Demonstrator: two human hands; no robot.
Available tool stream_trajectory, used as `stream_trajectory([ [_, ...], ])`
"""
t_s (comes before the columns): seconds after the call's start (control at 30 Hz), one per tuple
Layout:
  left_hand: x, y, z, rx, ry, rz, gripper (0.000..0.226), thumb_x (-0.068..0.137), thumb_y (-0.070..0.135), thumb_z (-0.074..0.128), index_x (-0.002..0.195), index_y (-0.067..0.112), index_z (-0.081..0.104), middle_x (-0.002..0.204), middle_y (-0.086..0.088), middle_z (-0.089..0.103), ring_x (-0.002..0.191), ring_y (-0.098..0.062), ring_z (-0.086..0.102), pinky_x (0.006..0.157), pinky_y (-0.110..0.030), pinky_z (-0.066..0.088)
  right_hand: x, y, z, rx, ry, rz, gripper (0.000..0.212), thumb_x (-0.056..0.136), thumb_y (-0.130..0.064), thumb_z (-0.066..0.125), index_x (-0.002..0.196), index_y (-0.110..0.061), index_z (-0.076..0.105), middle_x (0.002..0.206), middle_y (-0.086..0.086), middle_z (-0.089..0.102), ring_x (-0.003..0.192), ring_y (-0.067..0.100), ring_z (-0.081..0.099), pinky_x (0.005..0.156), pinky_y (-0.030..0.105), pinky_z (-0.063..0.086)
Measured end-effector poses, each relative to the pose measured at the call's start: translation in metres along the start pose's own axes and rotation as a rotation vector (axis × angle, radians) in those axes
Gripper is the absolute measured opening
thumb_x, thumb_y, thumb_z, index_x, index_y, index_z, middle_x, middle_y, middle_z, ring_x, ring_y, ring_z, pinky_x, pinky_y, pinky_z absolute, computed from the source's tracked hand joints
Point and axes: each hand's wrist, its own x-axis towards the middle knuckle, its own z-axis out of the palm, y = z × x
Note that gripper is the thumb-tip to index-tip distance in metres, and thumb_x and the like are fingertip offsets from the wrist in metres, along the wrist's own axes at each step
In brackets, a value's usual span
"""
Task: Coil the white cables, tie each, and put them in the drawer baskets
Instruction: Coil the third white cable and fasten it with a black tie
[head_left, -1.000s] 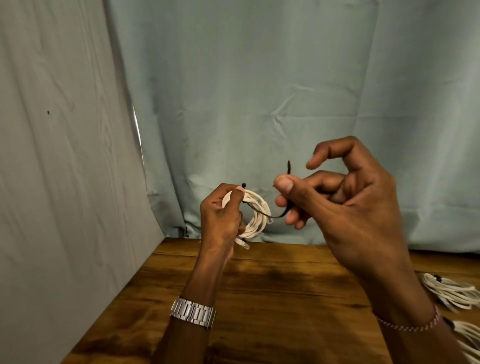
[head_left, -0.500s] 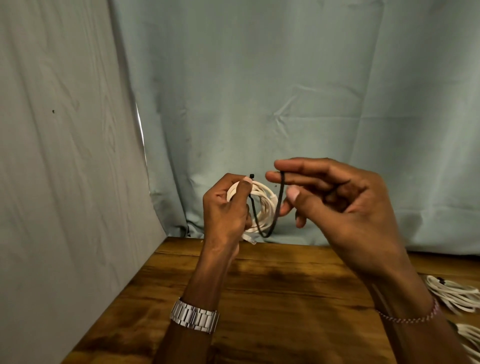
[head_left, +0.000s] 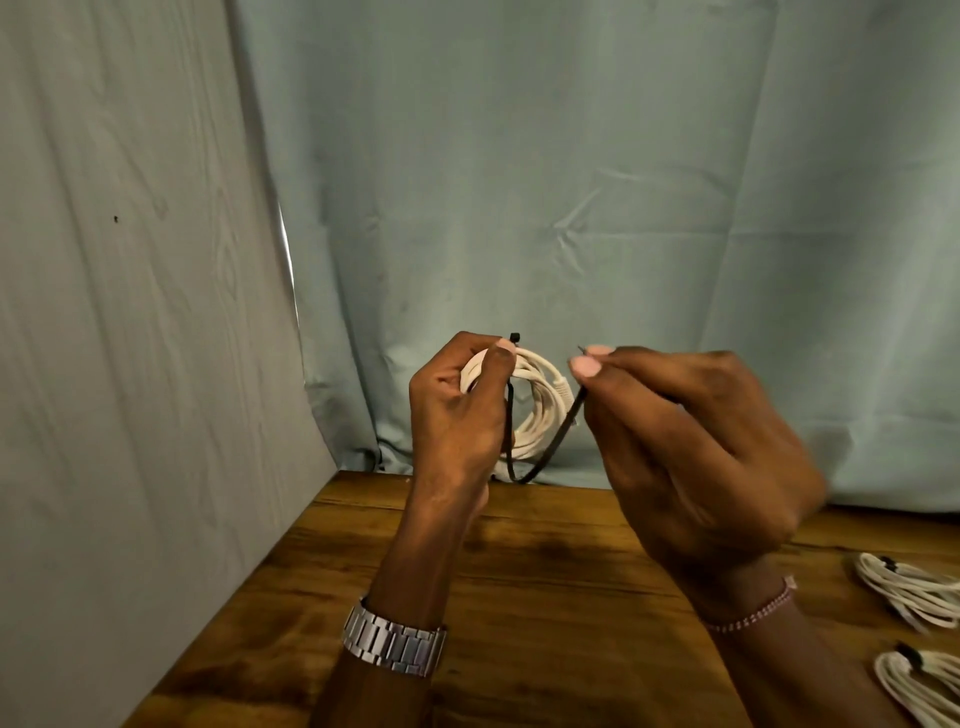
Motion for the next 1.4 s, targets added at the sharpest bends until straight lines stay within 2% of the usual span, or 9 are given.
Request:
stream_trajectory([
  [0.1,-0.003,0.006,0.002,0.001,-0.009,0.011,0.017,0.098,0.018,0.059,0.087,0.018,0.071,0.052,0.015,0.055,0.051,-0.004,0.051,0.055,-0.028,0.043,-0.002,0.002,0.001,0.020,0.036,-0.042,0.022,0.083,0.000,0.081,0.103,-0.004,0.072,0.099,0.012,0.076,0.080,0.023,0.075,0.069,0.031,0.056],
  [0.27,-0.009,0.014,0.003,-0.028,-0.037,-0.017,0.016,0.099,0.019,0.059,0.088,0.019,0.071,0.049,0.012,0.049,0.042,-0.005,0.039,0.039,-0.019,0.033,-0.003,0.010,0.005,0.027,0.011,-0.023,0.025,0.085,0.001,0.079,0.107,-0.004,0.071,0.106,0.006,0.073,0.084,0.021,0.073,0.074,0.029,0.055],
  [0.47,-0.014,0.024,0.004,-0.074,-0.065,-0.011,0.018,0.096,0.017,0.060,0.083,0.019,0.071,0.050,0.006,0.047,0.043,-0.011,0.037,0.041,-0.025,0.031,-0.001,0.010,0.004,0.000,-0.085,0.044,0.007,0.090,-0.002,0.075,0.096,-0.001,0.078,0.101,0.009,0.077,0.087,0.020,0.072,0.081,0.028,0.052],
  [0.67,-0.019,0.028,0.006,-0.051,-0.095,0.037,0.016,0.094,0.018,0.061,0.083,0.017,0.072,0.050,0.011,0.050,0.043,-0.005,0.041,0.045,-0.027,0.035,-0.001,0.012,0.007,0.058,-0.116,0.126,0.009,0.089,-0.001,0.076,0.097,-0.002,0.078,0.101,0.007,0.076,0.087,0.023,0.073,0.080,0.031,0.052],
  [0.9,-0.020,0.029,0.008,-0.027,-0.104,0.072,0.015,0.094,0.016,0.063,0.082,0.018,0.072,0.053,0.013,0.055,0.043,-0.005,0.048,0.047,-0.020,0.036,0.000,0.014,0.006,0.064,-0.141,0.144,0.009,0.090,-0.002,0.075,0.098,-0.002,0.078,0.102,0.004,0.075,0.096,0.008,0.063,0.078,0.026,0.053],
  [1.23,-0.020,0.028,0.008,-0.006,-0.091,0.035,0.015,0.093,0.016,0.062,0.083,0.017,0.073,0.054,0.013,0.056,0.043,-0.004,0.049,0.047,-0.018,0.036,0.000,0.015,0.005,0.043,-0.153,0.121,0.008,0.091,-0.003,0.075,0.098,-0.002,0.077,0.100,0.004,0.075,0.095,0.010,0.063,0.079,0.026,0.052],
  [1.4,-0.021,0.031,0.008,-0.008,-0.097,0.034,0.016,0.091,0.016,0.064,0.078,0.021,0.073,0.060,0.011,0.064,0.045,-0.003,0.053,0.044,-0.014,0.038,-0.002,0.017,0.006,0.048,-0.168,0.125,0.009,0.092,-0.004,0.073,0.100,-0.002,0.077,0.101,0.006,0.076,0.095,0.010,0.065,0.082,0.027,0.052],
])
